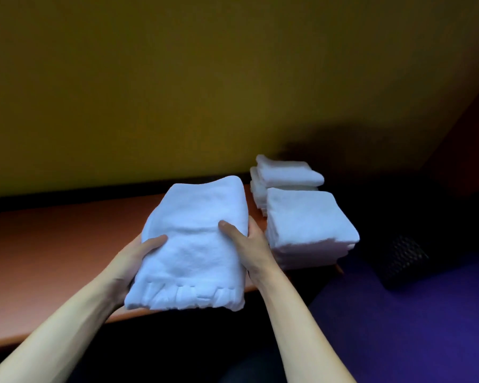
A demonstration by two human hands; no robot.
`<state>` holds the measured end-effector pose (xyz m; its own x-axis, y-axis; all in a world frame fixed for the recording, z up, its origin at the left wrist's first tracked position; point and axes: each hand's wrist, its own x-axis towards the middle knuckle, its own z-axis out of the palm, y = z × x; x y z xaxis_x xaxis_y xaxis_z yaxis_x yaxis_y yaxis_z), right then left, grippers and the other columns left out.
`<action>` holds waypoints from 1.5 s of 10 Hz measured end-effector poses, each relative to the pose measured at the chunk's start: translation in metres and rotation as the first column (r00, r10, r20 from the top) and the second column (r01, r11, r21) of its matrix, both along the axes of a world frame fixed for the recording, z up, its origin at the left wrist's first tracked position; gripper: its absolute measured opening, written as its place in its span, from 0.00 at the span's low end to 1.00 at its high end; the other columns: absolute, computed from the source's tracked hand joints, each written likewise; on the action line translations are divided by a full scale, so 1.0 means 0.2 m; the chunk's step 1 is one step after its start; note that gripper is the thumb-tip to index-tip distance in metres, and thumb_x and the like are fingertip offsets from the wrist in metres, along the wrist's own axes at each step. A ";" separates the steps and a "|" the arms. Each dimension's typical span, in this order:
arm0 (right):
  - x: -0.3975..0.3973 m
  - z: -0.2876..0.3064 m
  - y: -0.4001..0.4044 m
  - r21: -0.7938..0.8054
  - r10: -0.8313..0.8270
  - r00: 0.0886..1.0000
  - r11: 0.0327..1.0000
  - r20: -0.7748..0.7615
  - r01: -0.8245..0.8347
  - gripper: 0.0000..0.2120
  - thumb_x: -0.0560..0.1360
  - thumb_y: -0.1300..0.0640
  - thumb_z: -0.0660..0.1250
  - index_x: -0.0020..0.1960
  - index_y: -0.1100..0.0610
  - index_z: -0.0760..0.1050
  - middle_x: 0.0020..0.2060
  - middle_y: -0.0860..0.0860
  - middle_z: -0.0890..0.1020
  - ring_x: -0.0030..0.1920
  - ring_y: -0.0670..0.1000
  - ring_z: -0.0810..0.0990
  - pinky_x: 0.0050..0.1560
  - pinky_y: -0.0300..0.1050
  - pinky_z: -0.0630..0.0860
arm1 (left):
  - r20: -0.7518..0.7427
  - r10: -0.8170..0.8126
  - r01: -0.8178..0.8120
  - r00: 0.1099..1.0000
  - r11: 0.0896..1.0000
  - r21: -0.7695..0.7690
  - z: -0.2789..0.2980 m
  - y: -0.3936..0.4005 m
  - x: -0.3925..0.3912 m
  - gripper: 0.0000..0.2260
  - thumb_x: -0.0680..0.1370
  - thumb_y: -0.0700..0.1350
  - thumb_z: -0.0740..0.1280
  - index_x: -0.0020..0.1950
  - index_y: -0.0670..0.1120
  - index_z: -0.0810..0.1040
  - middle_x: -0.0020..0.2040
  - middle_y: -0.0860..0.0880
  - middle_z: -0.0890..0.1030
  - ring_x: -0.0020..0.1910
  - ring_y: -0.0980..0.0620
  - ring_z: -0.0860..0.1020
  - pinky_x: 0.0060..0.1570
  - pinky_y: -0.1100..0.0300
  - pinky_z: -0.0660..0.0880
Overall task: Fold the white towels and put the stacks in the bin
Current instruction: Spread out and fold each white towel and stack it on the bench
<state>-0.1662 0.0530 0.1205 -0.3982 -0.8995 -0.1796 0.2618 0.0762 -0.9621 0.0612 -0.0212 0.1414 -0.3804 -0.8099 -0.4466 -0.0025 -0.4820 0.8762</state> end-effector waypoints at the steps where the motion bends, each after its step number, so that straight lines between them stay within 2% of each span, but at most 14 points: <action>1: -0.08 0.09 0.02 -0.025 -0.051 0.999 0.998 -0.016 0.050 0.21 0.69 0.49 0.77 0.60 0.50 0.79 0.54 0.50 0.86 0.55 0.53 0.85 0.60 0.61 0.80 | 0.018 -0.059 0.060 0.998 0.994 -0.093 0.17 0.03 -0.11 0.36 0.63 0.57 0.78 0.69 0.46 0.76 0.63 0.41 0.82 0.62 0.38 0.81 0.65 0.37 0.74; 2: -0.20 0.21 0.00 -0.035 -0.109 0.994 0.993 -0.004 0.109 0.20 0.68 0.52 0.76 0.59 0.54 0.79 0.52 0.52 0.87 0.53 0.54 0.86 0.58 0.60 0.81 | 0.045 -0.136 0.142 0.990 0.976 -0.168 0.26 0.01 -0.22 0.33 0.66 0.57 0.78 0.68 0.49 0.77 0.62 0.44 0.83 0.62 0.40 0.81 0.64 0.40 0.75; 3: -0.38 0.32 -0.11 -0.046 -0.172 0.985 0.984 0.022 0.173 0.20 0.71 0.51 0.76 0.59 0.57 0.78 0.52 0.55 0.86 0.51 0.55 0.86 0.54 0.56 0.83 | 0.008 -0.234 0.228 0.972 0.941 -0.249 0.40 -0.15 -0.41 0.17 0.78 0.47 0.70 0.67 0.47 0.78 0.59 0.44 0.85 0.58 0.42 0.83 0.60 0.45 0.77; 4: -0.66 0.38 -0.29 -0.011 -0.231 0.973 0.973 0.005 0.231 0.17 0.76 0.52 0.72 0.61 0.58 0.77 0.50 0.54 0.86 0.41 0.50 0.85 0.35 0.42 0.80 | 0.166 -0.318 0.355 0.934 0.886 -0.299 0.44 -0.47 -0.65 0.13 0.80 0.45 0.67 0.64 0.46 0.78 0.57 0.43 0.85 0.55 0.43 0.85 0.55 0.47 0.80; 5: -0.97 0.36 -0.52 0.018 -0.265 0.964 0.964 -0.030 0.266 0.23 0.74 0.46 0.73 0.66 0.51 0.74 0.53 0.50 0.85 0.43 0.52 0.85 0.32 0.43 0.77 | 0.388 -0.385 0.514 0.838 0.796 -0.320 0.46 -0.86 -0.98 0.11 0.80 0.48 0.69 0.61 0.48 0.80 0.53 0.47 0.87 0.53 0.48 0.86 0.52 0.53 0.82; 6: -1.23 0.32 -0.72 0.056 -0.311 0.949 0.948 -0.054 0.313 0.21 0.75 0.46 0.71 0.66 0.48 0.74 0.54 0.50 0.85 0.48 0.55 0.85 0.34 0.46 0.79 | 0.630 -0.422 0.685 0.651 0.684 -0.250 0.49 -1.20 -1.32 0.15 0.75 0.55 0.74 0.57 0.49 0.81 0.49 0.49 0.87 0.49 0.50 0.86 0.51 0.55 0.81; 7: -1.40 0.27 -0.85 0.126 -0.361 0.927 0.920 -0.101 0.372 0.17 0.74 0.47 0.71 0.60 0.52 0.76 0.53 0.53 0.84 0.51 0.57 0.85 0.40 0.51 0.82 | 0.736 -0.451 0.774 0.505 0.614 -0.154 0.52 -1.39 -1.62 0.16 0.74 0.50 0.73 0.61 0.48 0.78 0.53 0.45 0.85 0.51 0.45 0.84 0.56 0.45 0.81; 9: -1.60 0.22 -0.86 0.205 -0.523 0.850 0.826 -0.065 0.524 0.24 0.72 0.48 0.74 0.65 0.51 0.71 0.58 0.50 0.81 0.54 0.55 0.84 0.43 0.58 0.85 | 0.909 -0.230 0.891 0.349 0.380 -0.246 0.53 -1.53 -2.16 0.20 0.75 0.51 0.68 0.66 0.50 0.74 0.59 0.47 0.81 0.54 0.45 0.78 0.53 0.55 0.75; 10: -1.70 0.14 -0.80 0.290 -0.457 0.804 0.766 -0.381 0.573 0.25 0.73 0.47 0.73 0.66 0.53 0.70 0.57 0.48 0.79 0.57 0.54 0.81 0.52 0.52 0.81 | 0.957 -0.114 0.942 0.265 0.241 -0.233 0.37 -1.50 -2.31 0.27 0.76 0.52 0.69 0.74 0.50 0.68 0.66 0.44 0.76 0.62 0.41 0.76 0.56 0.52 0.73; 11: -1.71 -0.03 -0.74 0.457 -0.218 0.800 0.724 -0.558 0.516 0.26 0.75 0.45 0.71 0.67 0.56 0.69 0.60 0.54 0.79 0.61 0.58 0.78 0.58 0.48 0.74 | 0.989 0.055 0.988 0.137 0.065 -0.141 0.10 -1.29 -2.27 0.28 0.80 0.60 0.58 0.79 0.55 0.61 0.77 0.42 0.64 0.72 0.38 0.66 0.67 0.43 0.64; 12: -1.70 -0.14 -0.67 0.524 -0.201 0.857 0.717 -0.475 0.459 0.28 0.76 0.41 0.68 0.70 0.53 0.66 0.59 0.48 0.79 0.61 0.55 0.78 0.56 0.47 0.72 | 0.996 0.018 0.995 0.086 0.050 -0.087 -0.12 -1.04 -2.13 0.32 0.78 0.62 0.36 0.82 0.58 0.53 0.82 0.45 0.56 0.79 0.39 0.56 0.75 0.40 0.52; 13: -1.69 -0.15 -0.62 0.531 -0.165 0.867 0.732 -0.470 0.427 0.27 0.76 0.38 0.67 0.68 0.49 0.66 0.53 0.42 0.77 0.55 0.51 0.77 0.55 0.47 0.72 | 0.995 -0.001 0.987 0.097 0.133 -0.096 -0.21 -0.97 -2.06 0.31 0.79 0.61 0.32 0.82 0.60 0.43 0.84 0.48 0.49 0.82 0.42 0.48 0.78 0.41 0.44; 14: -1.69 -0.12 -0.59 0.534 -0.131 0.866 0.740 -0.483 0.410 0.24 0.76 0.36 0.66 0.65 0.47 0.66 0.49 0.40 0.78 0.53 0.52 0.78 0.57 0.52 0.75 | 0.995 -0.012 0.986 0.096 0.140 -0.093 -0.19 -0.96 -2.07 0.28 0.81 0.60 0.35 0.82 0.60 0.42 0.84 0.49 0.47 0.82 0.43 0.46 0.78 0.42 0.43; 15: -1.69 -0.05 -0.50 0.510 -0.142 0.822 0.723 -0.552 0.467 0.23 0.76 0.36 0.65 0.66 0.46 0.66 0.41 0.43 0.80 0.51 0.53 0.79 0.57 0.55 0.75 | 0.995 -0.021 0.983 0.100 0.160 -0.095 -0.16 -0.97 -2.07 0.26 0.83 0.58 0.41 0.83 0.58 0.46 0.83 0.47 0.50 0.81 0.41 0.49 0.78 0.42 0.46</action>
<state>-0.5035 -0.0467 0.1099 -0.8059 -0.4720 -0.3573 -0.0631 0.6686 -0.7409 -0.3537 -0.2145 0.1100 -0.7633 -0.5624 -0.3180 -0.6117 0.7875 0.0755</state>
